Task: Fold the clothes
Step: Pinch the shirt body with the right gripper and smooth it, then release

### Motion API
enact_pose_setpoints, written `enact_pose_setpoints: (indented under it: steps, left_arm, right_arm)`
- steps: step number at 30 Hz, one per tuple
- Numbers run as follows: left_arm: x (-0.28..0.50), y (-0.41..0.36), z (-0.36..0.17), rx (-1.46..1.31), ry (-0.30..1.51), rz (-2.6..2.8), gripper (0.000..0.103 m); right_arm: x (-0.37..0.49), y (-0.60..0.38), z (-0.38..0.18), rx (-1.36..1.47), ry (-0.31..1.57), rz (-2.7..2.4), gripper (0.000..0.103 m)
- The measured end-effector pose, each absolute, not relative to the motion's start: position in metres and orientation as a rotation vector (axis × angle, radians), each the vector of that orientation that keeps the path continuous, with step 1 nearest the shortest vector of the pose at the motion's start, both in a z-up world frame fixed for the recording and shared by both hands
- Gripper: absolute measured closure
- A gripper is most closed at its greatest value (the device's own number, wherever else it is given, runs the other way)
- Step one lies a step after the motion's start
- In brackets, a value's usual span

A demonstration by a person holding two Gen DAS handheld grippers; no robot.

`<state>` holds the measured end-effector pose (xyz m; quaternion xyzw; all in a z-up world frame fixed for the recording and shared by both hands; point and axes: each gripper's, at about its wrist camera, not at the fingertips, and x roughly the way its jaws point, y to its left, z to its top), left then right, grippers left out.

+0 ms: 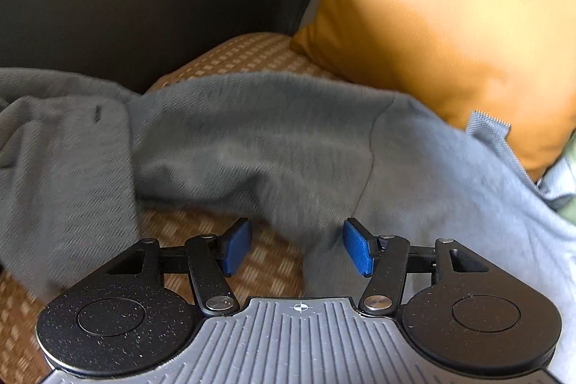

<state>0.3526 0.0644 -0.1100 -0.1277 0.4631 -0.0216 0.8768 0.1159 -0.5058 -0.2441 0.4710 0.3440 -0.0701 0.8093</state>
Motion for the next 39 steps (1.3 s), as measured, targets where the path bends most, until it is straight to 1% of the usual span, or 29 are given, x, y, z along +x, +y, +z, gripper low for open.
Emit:
enact_pose_setpoints:
  steps: [1, 2, 3, 4, 5, 6, 9, 11, 13, 15, 16, 17, 18, 19, 20, 21, 22, 26, 29, 30, 32, 33, 36, 39]
  left_arm:
    - [0.355, 0.062, -0.111, -0.257, 0.960, -0.044, 0.034]
    - [0.359, 0.059, -0.112, -0.242, 0.951, -0.044, 0.049]
    - [0.359, 0.056, -0.111, -0.231, 0.939, -0.043, 0.071]
    - [0.361, 0.055, -0.111, -0.240, 0.934, -0.038, 0.100]
    - [0.363, 0.055, -0.111, -0.252, 0.927, -0.033, 0.103]
    - [0.363, 0.059, -0.107, -0.282, 0.892, -0.029, 0.103]
    - [0.369, 0.070, -0.098, -0.339, 0.813, -0.018, 0.103]
    - [0.378, 0.073, -0.099, -0.355, 0.804, 0.011, 0.103]
    - [0.385, 0.068, -0.105, -0.338, 0.802, 0.034, 0.103]
    - [0.392, 0.061, -0.117, -0.307, 0.830, 0.060, 0.103]
    - [0.394, 0.057, -0.124, -0.286, 0.857, 0.071, 0.097]
    - [0.391, 0.053, -0.124, -0.258, 0.842, 0.065, 0.095]
    - [0.388, 0.050, -0.124, -0.230, 0.829, 0.059, 0.084]
    - [0.384, 0.048, -0.119, -0.199, 0.841, 0.035, 0.070]
    - [0.380, 0.047, -0.114, -0.168, 0.852, 0.011, 0.060]
    - [0.371, 0.047, -0.107, -0.136, 0.850, -0.020, 0.058]
    - [0.357, 0.050, -0.097, -0.112, 0.841, -0.069, 0.056]
    - [0.269, 0.066, -0.068, 0.014, 0.812, -0.244, 0.050]
    - [0.185, 0.067, -0.055, 0.155, 0.777, -0.322, 0.043]
    - [0.155, 0.065, -0.054, 0.215, 0.754, -0.324, 0.043]
    - [0.096, 0.066, -0.053, 0.309, 0.701, -0.304, 0.038]
    - [0.068, 0.064, -0.054, 0.335, 0.686, -0.293, 0.037]
    - [0.002, 0.072, -0.053, 0.354, 0.680, -0.308, 0.037]
    - [-0.045, 0.074, -0.058, 0.353, 0.699, -0.312, 0.033]
  right_arm:
    - [0.120, -0.507, -0.247, 1.011, 0.732, -0.160, 0.039]
    - [0.123, -0.508, -0.250, 1.022, 0.725, -0.168, 0.042]
    - [0.126, -0.509, -0.253, 1.033, 0.719, -0.171, 0.045]
    - [0.130, -0.510, -0.254, 1.036, 0.719, -0.174, 0.054]
    - [0.134, -0.510, -0.254, 1.026, 0.722, -0.178, 0.082]
    - [0.138, -0.511, -0.250, 0.984, 0.718, -0.181, 0.099]
    - [0.148, -0.519, -0.233, 0.879, 0.642, -0.182, 0.098]
    - [0.156, -0.526, -0.225, 0.844, 0.602, -0.202, 0.098]
    - [0.167, -0.529, -0.226, 0.809, 0.595, -0.238, 0.098]
    - [0.176, -0.531, -0.238, 0.798, 0.635, -0.274, 0.098]
    - [0.180, -0.532, -0.245, 0.798, 0.664, -0.293, 0.098]
    - [0.183, -0.533, -0.254, 0.802, 0.696, -0.307, 0.095]
    - [0.182, -0.533, -0.260, 0.813, 0.709, -0.305, 0.096]
    - [0.176, -0.531, -0.259, 0.810, 0.691, -0.292, 0.094]
    - [0.170, -0.530, -0.253, 0.786, 0.695, -0.271, 0.085]
    - [0.164, -0.528, -0.247, 0.763, 0.699, -0.249, 0.080]
    - [0.156, -0.525, -0.240, 0.722, 0.703, -0.223, 0.073]
    - [0.082, -0.495, -0.201, 0.396, 0.732, -0.069, 0.072]
    - [0.008, -0.466, -0.181, 0.247, 0.751, 0.021, 0.071]
    - [-0.016, -0.456, -0.179, 0.198, 0.761, 0.029, 0.071]
    - [-0.063, -0.433, -0.175, 0.093, 0.780, 0.044, 0.071]
    - [-0.084, -0.421, -0.176, 0.031, 0.786, 0.051, 0.071]
    - [-0.141, -0.389, -0.181, -0.087, 0.810, 0.075, 0.071]
    - [-0.183, -0.363, -0.188, -0.182, 0.833, 0.083, 0.067]
